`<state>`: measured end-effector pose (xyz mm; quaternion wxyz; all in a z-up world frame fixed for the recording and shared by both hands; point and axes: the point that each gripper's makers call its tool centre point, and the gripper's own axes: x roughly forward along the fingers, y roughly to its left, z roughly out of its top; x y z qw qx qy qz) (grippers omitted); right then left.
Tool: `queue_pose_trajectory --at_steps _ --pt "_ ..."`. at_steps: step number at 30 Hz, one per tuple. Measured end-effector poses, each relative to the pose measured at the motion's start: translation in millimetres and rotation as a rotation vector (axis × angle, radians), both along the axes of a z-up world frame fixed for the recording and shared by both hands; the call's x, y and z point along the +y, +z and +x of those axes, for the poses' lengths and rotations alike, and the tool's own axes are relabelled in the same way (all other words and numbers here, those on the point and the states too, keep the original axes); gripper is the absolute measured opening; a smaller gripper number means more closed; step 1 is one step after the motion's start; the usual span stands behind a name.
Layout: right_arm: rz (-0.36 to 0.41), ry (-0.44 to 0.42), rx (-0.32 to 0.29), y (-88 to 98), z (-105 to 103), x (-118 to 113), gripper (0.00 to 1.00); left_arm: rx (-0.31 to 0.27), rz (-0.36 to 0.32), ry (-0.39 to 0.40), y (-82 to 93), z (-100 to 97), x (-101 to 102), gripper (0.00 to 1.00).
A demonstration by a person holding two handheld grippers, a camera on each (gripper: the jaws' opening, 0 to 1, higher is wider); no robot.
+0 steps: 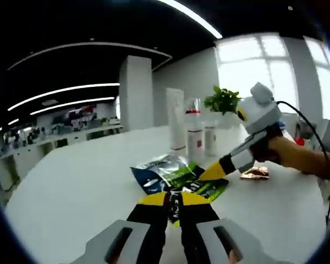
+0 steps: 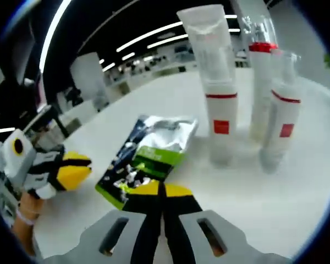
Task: Arrange the skincare products in the storage area until every visible bottle or jar stands upright without overlapping.
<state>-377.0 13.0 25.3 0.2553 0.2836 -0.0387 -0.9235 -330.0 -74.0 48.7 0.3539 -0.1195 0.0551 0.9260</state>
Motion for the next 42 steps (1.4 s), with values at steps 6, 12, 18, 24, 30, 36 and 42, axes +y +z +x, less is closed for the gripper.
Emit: queue_pose_trajectory --at_steps 6,12,18,24,30,36,42 --pt "0.047 0.022 0.044 0.3 0 -1 0.00 0.034 -0.152 0.022 -14.9 -4.2 -2 0.02" --pt "0.117 0.057 0.103 2.2 -1 -2 0.01 0.017 -0.213 0.023 -27.1 -6.3 -1 0.01" --pt "0.213 0.108 0.202 7.0 -4 -2 0.06 -0.031 -0.177 0.004 -26.7 -4.8 1 0.01" --pt "0.266 0.127 0.293 29.0 0 5 0.05 -0.040 -0.162 0.010 -26.6 -8.2 1 0.01" --pt "0.153 0.220 0.274 41.1 17 -9 0.00 -0.045 -0.153 0.016 -26.7 -12.3 1 0.01" --pt "0.207 0.316 0.075 8.4 33 -17 0.00 -0.052 -0.144 0.010 -27.1 -12.2 2 0.01" --pt "0.214 0.315 0.023 -1.9 37 -19 0.00 -0.053 -0.140 0.015 -27.2 -12.4 2 0.01"
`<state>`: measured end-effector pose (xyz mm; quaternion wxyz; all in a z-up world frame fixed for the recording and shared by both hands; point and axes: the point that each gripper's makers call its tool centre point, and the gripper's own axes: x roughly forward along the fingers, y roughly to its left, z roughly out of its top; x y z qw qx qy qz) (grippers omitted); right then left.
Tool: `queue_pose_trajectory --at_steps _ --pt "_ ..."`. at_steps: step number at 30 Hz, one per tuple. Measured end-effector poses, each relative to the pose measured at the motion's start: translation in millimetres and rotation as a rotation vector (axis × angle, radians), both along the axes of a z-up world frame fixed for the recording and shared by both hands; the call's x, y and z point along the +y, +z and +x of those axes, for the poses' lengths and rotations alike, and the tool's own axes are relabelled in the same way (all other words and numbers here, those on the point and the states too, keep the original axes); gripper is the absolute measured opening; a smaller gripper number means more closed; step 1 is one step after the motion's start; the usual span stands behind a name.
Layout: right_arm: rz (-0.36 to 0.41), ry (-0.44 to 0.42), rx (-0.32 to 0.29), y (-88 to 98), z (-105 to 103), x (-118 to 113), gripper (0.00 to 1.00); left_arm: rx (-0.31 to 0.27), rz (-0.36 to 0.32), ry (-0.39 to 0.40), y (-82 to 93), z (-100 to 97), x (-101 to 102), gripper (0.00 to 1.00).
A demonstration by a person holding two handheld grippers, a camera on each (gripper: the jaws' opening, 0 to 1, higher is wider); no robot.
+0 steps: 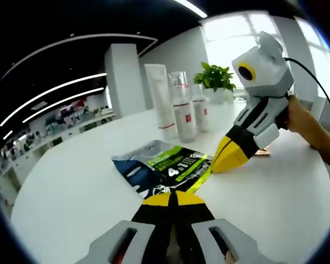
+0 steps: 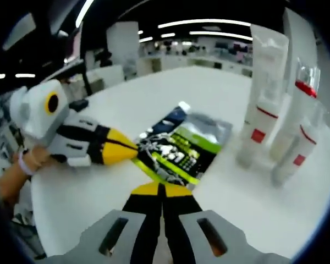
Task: Arrange the skincare products in the storage area until every visible bottle or jar stands upright without overlapping.
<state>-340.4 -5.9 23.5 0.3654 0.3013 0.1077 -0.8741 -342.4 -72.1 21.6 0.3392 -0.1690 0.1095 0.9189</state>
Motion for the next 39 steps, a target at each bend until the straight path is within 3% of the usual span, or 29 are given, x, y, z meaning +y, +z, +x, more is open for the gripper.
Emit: queue_pose_trajectory --at_steps 6,21,39 --pt "-0.005 -0.017 -0.004 -0.3 0 0 0.00 -0.006 0.005 0.006 -0.3 0.1 0 0.01" --pt "-0.022 -0.091 0.053 0.6 -16 6 0.00 0.003 0.007 0.030 -2.0 2.3 3 0.01" --pt "-0.021 -0.144 0.079 0.8 -24 11 0.00 0.039 -0.018 0.047 -0.8 -14.8 4 0.01"
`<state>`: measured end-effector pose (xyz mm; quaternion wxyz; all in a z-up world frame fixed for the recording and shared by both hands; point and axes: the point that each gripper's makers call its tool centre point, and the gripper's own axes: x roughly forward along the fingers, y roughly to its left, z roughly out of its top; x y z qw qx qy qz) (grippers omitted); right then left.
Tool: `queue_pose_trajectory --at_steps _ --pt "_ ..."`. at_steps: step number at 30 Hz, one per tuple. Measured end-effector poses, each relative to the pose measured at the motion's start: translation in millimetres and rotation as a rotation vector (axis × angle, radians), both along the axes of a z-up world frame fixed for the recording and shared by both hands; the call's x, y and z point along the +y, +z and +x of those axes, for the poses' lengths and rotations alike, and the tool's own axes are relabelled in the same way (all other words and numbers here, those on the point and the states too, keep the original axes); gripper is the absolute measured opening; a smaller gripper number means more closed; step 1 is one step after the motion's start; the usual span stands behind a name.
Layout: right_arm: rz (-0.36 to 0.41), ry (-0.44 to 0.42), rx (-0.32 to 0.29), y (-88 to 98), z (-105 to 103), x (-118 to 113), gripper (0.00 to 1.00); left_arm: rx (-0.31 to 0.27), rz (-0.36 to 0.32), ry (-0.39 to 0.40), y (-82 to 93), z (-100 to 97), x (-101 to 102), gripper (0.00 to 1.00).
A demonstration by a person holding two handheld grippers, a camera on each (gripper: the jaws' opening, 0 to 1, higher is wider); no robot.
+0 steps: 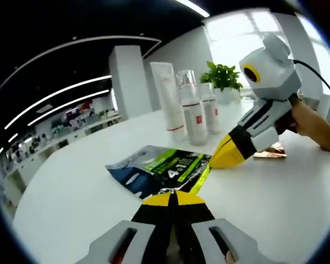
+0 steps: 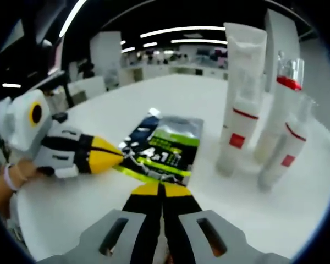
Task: Arrange the skincare products in the storage area until every visible bottle or jar stands upright without overlapping.
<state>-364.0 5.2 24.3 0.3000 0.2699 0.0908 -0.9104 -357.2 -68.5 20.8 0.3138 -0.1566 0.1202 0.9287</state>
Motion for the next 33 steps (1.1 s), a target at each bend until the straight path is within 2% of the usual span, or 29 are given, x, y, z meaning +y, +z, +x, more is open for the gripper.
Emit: queue_pose_trajectory --at_steps 17,22,25,33 --pt "0.003 -0.034 0.017 0.8 -10 7 0.00 -0.003 -0.005 0.016 1.2 -12.9 3 0.01" --pt "0.009 -0.044 0.022 1.0 -14 8 0.00 -0.004 -0.004 0.017 1.3 -13.5 3 0.01" --pt "0.010 -0.052 0.026 1.2 -15 9 0.00 0.001 -0.010 0.023 0.3 -7.4 2 0.01" --pt "0.020 -0.070 0.033 1.1 -18 11 0.00 -0.010 0.004 0.024 0.2 -17.3 2 0.01"
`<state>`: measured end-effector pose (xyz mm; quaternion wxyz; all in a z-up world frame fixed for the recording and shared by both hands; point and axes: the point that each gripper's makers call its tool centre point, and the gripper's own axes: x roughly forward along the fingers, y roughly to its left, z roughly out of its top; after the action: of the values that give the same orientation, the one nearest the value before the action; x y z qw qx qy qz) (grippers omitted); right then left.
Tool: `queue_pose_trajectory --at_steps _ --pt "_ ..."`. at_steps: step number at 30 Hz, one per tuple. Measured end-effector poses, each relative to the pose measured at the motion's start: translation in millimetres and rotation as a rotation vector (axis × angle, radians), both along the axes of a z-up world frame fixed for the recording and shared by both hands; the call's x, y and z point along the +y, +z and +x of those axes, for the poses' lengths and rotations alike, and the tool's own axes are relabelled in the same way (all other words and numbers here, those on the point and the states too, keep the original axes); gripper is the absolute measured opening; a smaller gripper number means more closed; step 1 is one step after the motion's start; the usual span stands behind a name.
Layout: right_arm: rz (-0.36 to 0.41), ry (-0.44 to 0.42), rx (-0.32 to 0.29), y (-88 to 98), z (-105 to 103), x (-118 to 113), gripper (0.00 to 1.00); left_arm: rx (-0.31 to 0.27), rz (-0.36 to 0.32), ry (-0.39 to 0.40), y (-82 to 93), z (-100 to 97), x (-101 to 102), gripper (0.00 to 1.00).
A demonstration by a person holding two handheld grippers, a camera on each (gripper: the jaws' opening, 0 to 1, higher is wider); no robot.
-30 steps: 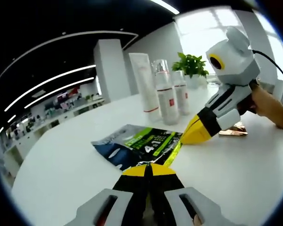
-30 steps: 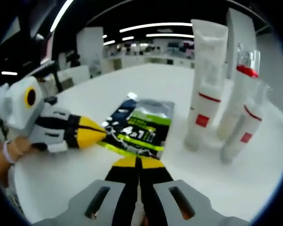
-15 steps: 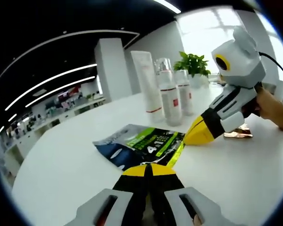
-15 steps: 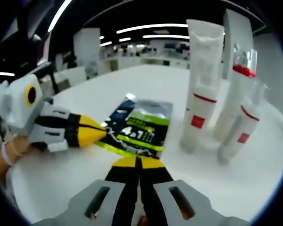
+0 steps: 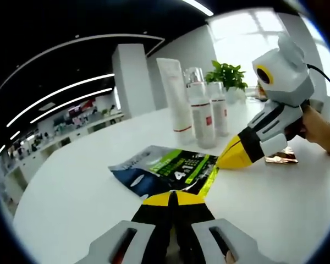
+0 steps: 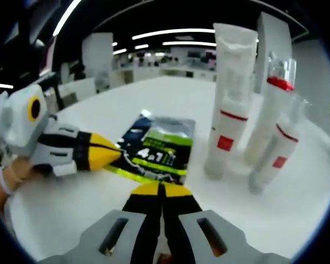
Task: Arrange the skincare products in the storage area until every visible bottle or jar stands upright without overlapping.
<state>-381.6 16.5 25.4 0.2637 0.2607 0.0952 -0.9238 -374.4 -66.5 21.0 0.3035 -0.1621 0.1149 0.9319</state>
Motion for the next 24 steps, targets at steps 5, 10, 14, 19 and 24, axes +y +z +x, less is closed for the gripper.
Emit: queue_pose_trajectory --at_steps 5,10,14,19,24 --pt "0.010 -0.008 0.007 0.1 -1 1 0.00 0.002 -0.003 0.000 0.6 -1.6 0 0.01" --pt "0.017 -0.013 0.018 0.2 -2 1 0.00 0.003 -0.002 0.004 1.3 -7.0 0 0.01" --pt "0.012 -0.017 0.019 0.2 -2 0 0.00 0.007 -0.005 0.009 2.1 -12.3 1 0.01" --pt "0.016 -0.010 0.026 0.2 -1 -3 0.00 0.014 -0.013 0.009 3.0 -14.4 3 0.01" --pt "0.019 -0.009 0.033 0.4 -3 -4 0.00 0.010 -0.005 0.005 4.0 -15.7 7 0.01"
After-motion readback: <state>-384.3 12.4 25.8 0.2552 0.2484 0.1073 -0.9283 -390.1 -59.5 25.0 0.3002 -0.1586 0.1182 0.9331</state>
